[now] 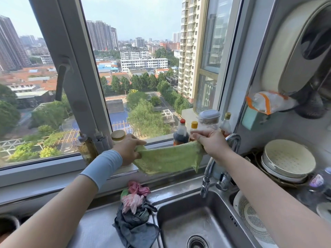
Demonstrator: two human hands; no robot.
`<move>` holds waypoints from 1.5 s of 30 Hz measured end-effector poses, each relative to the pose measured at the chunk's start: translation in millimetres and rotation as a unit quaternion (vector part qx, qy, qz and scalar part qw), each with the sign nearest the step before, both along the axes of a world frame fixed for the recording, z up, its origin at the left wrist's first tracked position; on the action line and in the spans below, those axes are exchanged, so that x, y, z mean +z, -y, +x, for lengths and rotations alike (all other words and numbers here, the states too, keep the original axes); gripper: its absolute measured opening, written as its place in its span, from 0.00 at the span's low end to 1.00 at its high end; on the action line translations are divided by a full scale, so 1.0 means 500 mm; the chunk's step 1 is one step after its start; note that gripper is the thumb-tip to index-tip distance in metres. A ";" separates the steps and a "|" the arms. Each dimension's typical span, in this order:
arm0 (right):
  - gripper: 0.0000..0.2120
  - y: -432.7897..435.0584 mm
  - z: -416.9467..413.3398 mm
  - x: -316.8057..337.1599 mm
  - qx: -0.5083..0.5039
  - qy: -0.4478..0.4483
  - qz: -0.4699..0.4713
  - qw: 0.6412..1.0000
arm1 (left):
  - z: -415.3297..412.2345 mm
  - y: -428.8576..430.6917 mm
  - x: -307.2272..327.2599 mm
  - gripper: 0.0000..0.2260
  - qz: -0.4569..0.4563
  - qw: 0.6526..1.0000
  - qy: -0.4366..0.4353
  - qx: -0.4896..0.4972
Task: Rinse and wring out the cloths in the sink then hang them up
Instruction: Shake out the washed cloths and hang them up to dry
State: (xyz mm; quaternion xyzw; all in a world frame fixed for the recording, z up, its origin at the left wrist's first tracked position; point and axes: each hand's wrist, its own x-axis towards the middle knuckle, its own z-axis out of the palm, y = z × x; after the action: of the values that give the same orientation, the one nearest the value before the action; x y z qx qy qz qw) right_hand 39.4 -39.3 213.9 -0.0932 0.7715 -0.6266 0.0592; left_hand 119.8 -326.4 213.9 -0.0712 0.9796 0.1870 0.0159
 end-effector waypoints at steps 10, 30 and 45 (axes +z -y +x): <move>0.06 -0.044 0.002 0.034 0.021 -0.143 0.303 0.942 | -0.030 -0.004 0.049 0.15 -0.074 0.997 -0.016 -0.029; 0.09 -0.297 -0.083 -0.008 -0.321 -0.045 0.021 0.946 | -0.249 -0.290 0.079 0.20 0.317 0.937 -0.144 -0.005; 0.22 -0.271 -0.145 -0.080 0.058 -0.240 0.372 0.895 | -0.274 -0.515 -0.057 0.13 0.484 0.863 0.042 -0.138</move>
State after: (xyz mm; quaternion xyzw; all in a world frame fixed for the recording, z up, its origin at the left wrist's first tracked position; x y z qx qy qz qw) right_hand -33.1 96.3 173.7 -0.2565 0.9321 -0.2480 -0.0614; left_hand -17.1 -69.2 185.4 0.0738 0.7642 0.6302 0.1155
